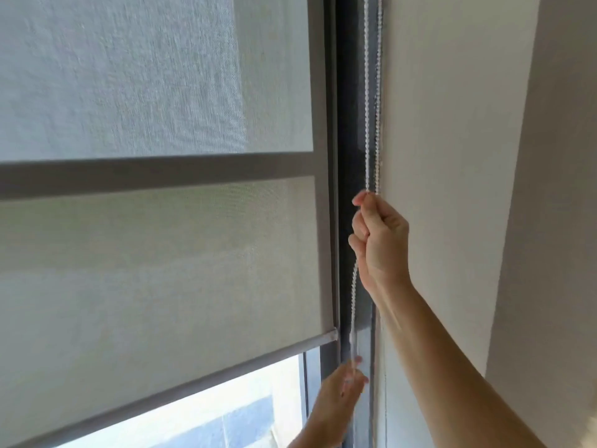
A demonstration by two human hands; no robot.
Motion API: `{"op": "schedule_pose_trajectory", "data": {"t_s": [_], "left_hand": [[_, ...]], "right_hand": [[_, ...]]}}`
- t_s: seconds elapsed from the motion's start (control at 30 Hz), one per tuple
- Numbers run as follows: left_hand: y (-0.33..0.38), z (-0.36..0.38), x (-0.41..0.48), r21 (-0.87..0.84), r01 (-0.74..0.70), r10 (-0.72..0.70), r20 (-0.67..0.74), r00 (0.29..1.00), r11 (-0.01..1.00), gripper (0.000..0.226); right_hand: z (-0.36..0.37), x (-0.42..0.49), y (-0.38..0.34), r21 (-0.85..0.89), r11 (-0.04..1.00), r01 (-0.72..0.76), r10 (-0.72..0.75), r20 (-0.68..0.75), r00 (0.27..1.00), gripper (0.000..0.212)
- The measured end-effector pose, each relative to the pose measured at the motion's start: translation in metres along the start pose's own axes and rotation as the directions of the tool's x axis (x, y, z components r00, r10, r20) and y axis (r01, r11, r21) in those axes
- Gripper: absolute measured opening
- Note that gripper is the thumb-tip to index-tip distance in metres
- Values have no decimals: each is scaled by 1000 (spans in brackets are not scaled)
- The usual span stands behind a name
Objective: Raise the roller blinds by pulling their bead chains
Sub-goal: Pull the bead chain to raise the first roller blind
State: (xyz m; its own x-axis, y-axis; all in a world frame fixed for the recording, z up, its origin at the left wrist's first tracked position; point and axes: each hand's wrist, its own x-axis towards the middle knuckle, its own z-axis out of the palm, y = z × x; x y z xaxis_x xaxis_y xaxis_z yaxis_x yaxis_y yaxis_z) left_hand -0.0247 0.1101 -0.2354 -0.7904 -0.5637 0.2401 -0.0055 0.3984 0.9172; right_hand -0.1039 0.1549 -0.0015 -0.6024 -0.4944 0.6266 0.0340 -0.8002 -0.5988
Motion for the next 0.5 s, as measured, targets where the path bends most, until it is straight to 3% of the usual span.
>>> {"op": "schedule_pose_trajectory", "data": {"t_s": [0.07,0.13,0.23,0.33,0.43,0.5], "left_hand": [[16,-16,14,-83,35,-34,20,999,996,60],[55,-36,28,-100,-66,61,-52,997,993,72],[132,-61,55,-40,-289,276,-200,940,956,57],[207,-73,84,6,-457,448,-219,867,889,37],[261,-76,102,-222,-473,434,-203,878,853,30],[270,-75,103,-406,-453,365,-278,888,794,29]], "right_hand": [[-18,-15,15,-7,999,-32,32,-36,999,32],[-34,-33,29,-54,997,-61,57,-66,996,29],[-51,-63,51,-105,986,-133,121,-113,986,27],[-60,-90,74,-128,959,-253,230,-172,958,26],[-62,-111,93,-140,928,-345,315,-203,927,24],[-65,-118,102,-119,919,-377,349,-203,915,23]]}}
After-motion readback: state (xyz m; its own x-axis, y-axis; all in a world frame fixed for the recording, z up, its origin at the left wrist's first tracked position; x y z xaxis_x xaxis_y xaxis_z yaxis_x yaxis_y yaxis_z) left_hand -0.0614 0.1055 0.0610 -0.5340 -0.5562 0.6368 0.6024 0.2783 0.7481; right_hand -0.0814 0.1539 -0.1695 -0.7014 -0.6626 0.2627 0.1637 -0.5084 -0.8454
